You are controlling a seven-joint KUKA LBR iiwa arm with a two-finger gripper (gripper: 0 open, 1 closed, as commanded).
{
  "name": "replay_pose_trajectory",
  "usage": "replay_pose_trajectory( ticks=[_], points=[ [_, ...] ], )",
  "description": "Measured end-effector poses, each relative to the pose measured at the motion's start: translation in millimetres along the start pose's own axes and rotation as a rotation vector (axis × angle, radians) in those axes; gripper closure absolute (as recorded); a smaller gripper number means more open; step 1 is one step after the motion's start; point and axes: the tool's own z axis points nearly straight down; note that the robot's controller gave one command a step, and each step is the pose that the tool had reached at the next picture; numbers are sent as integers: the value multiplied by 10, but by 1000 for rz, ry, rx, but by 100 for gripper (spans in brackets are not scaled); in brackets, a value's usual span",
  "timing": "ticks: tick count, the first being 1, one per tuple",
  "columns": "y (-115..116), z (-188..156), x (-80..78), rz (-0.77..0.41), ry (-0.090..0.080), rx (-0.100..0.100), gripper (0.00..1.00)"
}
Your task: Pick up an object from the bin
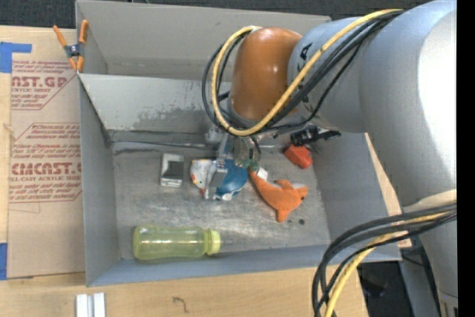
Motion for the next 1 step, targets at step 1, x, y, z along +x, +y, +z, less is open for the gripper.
replay_pose_trajectory(
  ticks=[1],
  points=[
    [-69, 458, 41, 146, -1, 0, 0]
  ],
)
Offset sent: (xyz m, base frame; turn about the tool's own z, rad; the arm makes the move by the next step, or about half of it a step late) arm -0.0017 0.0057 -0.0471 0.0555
